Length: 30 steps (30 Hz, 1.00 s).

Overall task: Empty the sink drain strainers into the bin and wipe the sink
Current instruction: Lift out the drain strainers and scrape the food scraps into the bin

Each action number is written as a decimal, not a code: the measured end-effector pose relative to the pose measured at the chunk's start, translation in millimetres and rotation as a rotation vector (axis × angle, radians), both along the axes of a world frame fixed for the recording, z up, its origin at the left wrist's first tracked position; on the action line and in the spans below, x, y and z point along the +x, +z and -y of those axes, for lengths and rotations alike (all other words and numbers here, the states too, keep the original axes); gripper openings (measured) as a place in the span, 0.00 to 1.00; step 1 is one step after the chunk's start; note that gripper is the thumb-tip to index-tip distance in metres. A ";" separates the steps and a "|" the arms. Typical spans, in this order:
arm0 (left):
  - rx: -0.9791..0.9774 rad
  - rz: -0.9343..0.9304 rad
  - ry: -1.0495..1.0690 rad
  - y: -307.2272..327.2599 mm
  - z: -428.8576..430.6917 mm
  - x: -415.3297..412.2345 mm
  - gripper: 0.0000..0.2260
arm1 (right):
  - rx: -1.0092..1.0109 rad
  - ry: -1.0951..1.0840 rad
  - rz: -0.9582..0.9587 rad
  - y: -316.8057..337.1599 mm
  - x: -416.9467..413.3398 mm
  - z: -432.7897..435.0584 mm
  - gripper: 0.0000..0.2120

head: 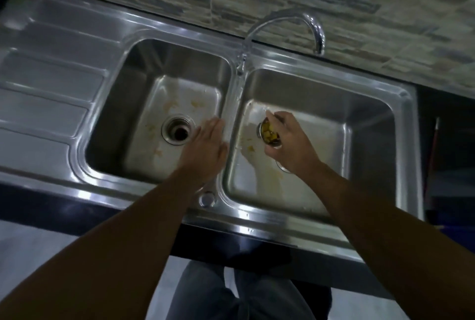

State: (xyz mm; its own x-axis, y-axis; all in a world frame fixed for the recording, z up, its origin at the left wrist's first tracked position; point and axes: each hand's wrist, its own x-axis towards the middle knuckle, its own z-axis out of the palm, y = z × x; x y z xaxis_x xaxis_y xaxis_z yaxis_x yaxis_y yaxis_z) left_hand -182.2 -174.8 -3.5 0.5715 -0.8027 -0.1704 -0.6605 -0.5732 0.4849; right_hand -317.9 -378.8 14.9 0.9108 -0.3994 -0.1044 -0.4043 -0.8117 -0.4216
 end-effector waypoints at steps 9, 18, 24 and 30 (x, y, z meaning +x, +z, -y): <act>0.070 0.141 0.058 -30.3 64.0 -12.9 0.30 | 0.084 0.007 -0.154 -77.9 -45.1 -5.0 0.37; 0.065 0.213 0.088 -37.5 70.7 -13.1 0.28 | 0.117 0.037 -0.186 -133.0 -36.0 -11.0 0.39; 0.087 0.243 0.095 -33.6 72.2 -17.7 0.27 | 0.111 0.008 -0.156 -145.9 -32.6 -10.4 0.39; 0.093 0.251 0.093 -33.7 72.1 -16.3 0.27 | 0.146 -0.016 -0.112 -154.6 -34.0 -13.1 0.41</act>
State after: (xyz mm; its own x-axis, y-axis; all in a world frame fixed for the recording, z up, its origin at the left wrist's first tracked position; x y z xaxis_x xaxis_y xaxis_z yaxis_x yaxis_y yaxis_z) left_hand -198.5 -246.9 -37.2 0.6753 -0.7327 -0.0848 -0.6960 -0.6710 0.2556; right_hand -351.9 -365.7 -139.8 0.8840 -0.3864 -0.2633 -0.4675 -0.7382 -0.4863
